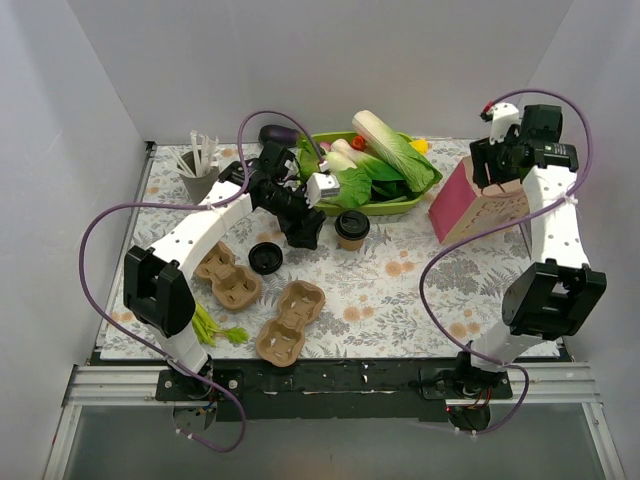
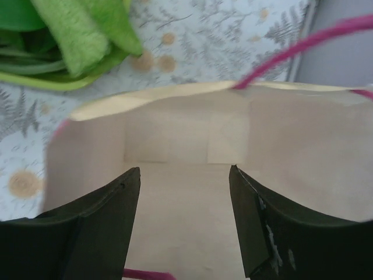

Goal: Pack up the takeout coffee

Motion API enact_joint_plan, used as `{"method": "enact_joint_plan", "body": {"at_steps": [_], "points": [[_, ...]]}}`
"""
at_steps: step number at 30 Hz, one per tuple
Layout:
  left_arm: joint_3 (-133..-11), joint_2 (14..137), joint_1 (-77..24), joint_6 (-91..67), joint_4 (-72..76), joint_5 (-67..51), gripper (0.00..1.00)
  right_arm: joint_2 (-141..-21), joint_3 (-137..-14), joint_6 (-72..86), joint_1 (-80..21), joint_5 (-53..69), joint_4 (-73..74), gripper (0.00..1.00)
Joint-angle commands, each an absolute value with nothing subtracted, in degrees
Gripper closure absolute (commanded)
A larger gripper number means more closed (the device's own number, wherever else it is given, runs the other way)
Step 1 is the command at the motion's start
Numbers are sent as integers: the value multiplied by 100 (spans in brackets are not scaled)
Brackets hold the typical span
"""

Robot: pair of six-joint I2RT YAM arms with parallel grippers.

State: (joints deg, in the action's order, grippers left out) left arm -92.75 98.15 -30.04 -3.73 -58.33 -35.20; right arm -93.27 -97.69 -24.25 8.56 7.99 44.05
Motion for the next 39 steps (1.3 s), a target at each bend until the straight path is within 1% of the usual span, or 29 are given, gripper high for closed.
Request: {"method": "enact_joint_plan", "body": {"at_steps": [1, 2, 5, 7, 11, 15, 19, 21, 25, 33, 35, 39], "points": [[-9079, 9352, -2988, -475, -5572, -3621, 34, -8544, -9326, -2505, 388, 1572, 5299, 32], [-9044, 9352, -2988, -475, -5520, -3612, 34, -8456, -9256, -2479, 21, 1799, 5552, 34], [-8956, 9343, -2980, -501, -5467, -3621, 34, -8104, -9000, -2390, -884, 1994, 5747, 34], [-8921, 9369, -2988, -492, -5458, -3604, 34, -7989, -9035, -2434, -1107, 1864, 5783, 33], [-8912, 9439, -2988, -492, -5493, -3621, 34, -8156, -9263, -2601, -1038, 1398, 5853, 32], [-8912, 9466, -2988, -580, -5467, -3656, 34, -8297, -9351, -2637, -897, 1511, 5862, 32], [-8921, 9483, -3006, -642, -5449, -3656, 34, -8376, -9764, -2961, -896, 1687, 6222, 32], [-8921, 9483, -3006, -642, -5458, -3665, 34, -8367, -9913, -3216, -897, 1705, 6354, 31], [-8947, 9527, -3023, -712, -5432, -3700, 34, -8288, -10028, -3243, -888, 1679, 6416, 27], [-9035, 9659, -3076, -800, -5388, -3788, 34, -8016, -9748, -2883, -835, 2100, 6250, 22], [-9035, 9677, -3067, -826, -5379, -3797, 34, -7981, -9511, -2892, -835, 2057, 6100, 20], [-9061, 9694, -3067, -861, -5344, -3823, 34, -8085, -9395, -3006, -835, 1916, 5792, 19]]}}
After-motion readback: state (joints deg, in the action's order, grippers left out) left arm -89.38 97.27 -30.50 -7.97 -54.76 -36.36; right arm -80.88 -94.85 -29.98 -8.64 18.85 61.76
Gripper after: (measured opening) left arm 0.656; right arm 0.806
